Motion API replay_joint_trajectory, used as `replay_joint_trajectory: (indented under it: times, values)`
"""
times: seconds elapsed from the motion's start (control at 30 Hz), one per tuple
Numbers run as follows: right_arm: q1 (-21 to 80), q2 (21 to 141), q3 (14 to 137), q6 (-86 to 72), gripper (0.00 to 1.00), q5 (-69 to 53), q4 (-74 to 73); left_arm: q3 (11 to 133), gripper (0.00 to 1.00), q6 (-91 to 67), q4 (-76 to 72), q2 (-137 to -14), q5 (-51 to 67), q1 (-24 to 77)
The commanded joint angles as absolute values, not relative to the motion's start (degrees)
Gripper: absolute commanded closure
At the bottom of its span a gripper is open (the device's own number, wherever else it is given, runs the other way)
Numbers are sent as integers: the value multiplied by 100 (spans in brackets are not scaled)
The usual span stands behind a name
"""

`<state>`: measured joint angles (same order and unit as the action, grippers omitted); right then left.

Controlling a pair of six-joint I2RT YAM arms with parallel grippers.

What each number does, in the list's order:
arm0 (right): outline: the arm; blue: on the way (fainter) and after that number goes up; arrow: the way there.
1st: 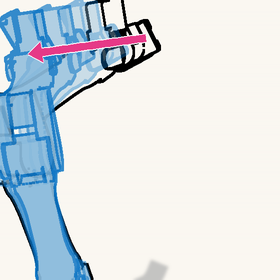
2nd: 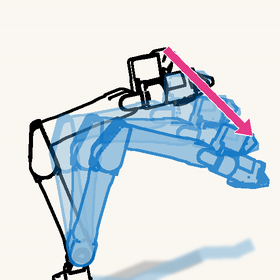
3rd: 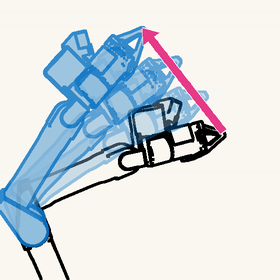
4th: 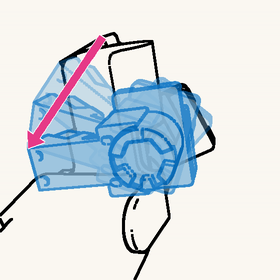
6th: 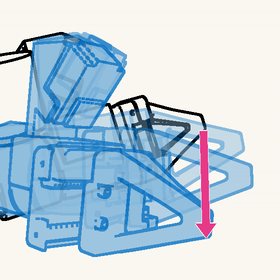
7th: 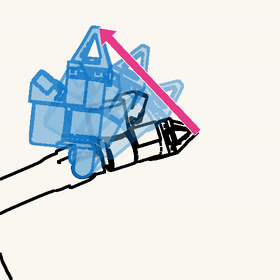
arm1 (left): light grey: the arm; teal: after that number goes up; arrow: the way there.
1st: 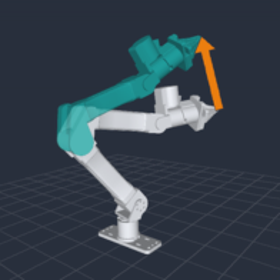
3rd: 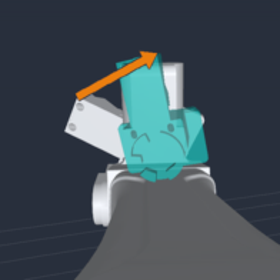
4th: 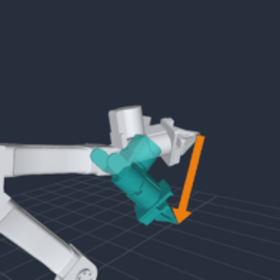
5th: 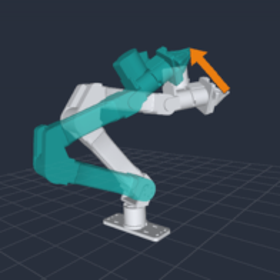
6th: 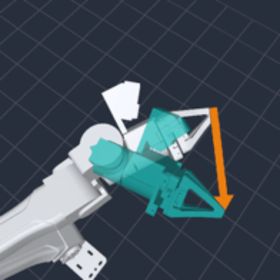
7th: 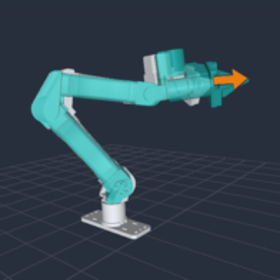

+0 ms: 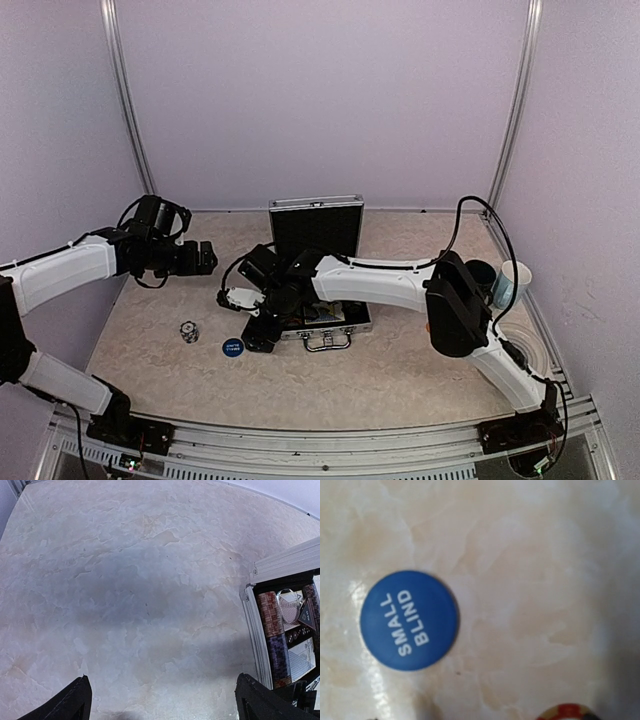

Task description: Pack up texas hold em set

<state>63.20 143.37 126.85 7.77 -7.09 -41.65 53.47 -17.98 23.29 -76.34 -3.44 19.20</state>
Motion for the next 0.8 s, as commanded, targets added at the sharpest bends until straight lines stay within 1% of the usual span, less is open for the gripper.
replay_joint_trajectory:
  times: [0.0, 0.33, 0.57, 0.77]
  values:
    - [6280, 14554, 12722, 513, 13, -1061, -4014, 5283, 1, -1846, 2162, -7475, -320, 1877]
    - [6223, 14771, 12691, -190, 14, -1195, -4027, 5233, 1, -1864, 2132, -7410, -360, 1870]
    - [6246, 14459, 12202, -540, 18, -1183, -4013, 5225, 1, -1859, 2099, -7400, -333, 1866]
    - [6432, 14109, 11920, -554, 19, -1014, -4130, 5222, 1, -1864, 2069, -7433, -235, 1849]
